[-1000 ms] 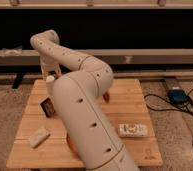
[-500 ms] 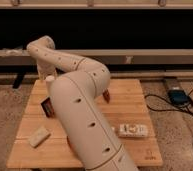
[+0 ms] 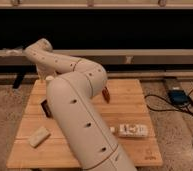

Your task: Place the ceramic cup over the eraser

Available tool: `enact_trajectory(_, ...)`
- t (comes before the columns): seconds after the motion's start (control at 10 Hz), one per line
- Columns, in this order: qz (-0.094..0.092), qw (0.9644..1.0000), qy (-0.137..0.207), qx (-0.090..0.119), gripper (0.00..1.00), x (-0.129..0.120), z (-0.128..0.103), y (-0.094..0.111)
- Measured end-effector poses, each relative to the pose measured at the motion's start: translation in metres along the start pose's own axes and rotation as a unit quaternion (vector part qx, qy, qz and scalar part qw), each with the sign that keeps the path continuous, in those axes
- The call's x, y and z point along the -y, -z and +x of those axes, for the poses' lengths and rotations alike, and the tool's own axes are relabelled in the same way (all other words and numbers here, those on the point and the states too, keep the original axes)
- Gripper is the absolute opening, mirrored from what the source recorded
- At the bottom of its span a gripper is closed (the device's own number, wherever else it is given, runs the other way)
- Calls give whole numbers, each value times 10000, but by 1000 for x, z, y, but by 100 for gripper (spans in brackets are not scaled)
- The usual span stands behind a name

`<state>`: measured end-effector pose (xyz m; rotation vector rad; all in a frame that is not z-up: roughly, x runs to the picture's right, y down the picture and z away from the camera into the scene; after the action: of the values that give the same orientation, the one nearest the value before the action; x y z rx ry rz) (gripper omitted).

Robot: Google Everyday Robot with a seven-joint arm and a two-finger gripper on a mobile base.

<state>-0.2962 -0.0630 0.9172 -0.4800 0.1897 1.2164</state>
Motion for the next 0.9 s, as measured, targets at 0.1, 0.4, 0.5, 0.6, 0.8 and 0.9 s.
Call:
enact_trajectory(0.1, 50, 10000, -7, 5, 65, 2, -1, -4)
enact_trajectory(0.4, 211, 9997, 92, -86, 64, 0, 2, -19)
enact_trajectory(0.5, 278, 9992, 146, -231, 57, 1, 4, -23)
enact_trajectory(0.6, 301, 9988, 173, -350, 50, 2, 7, -25)
enact_trajectory(0.8, 269, 9979, 265, -527, 27, -3, 12, -24)
enact_trajectory(0.9, 199, 9978, 299, -561, 17, -8, 15, -18)
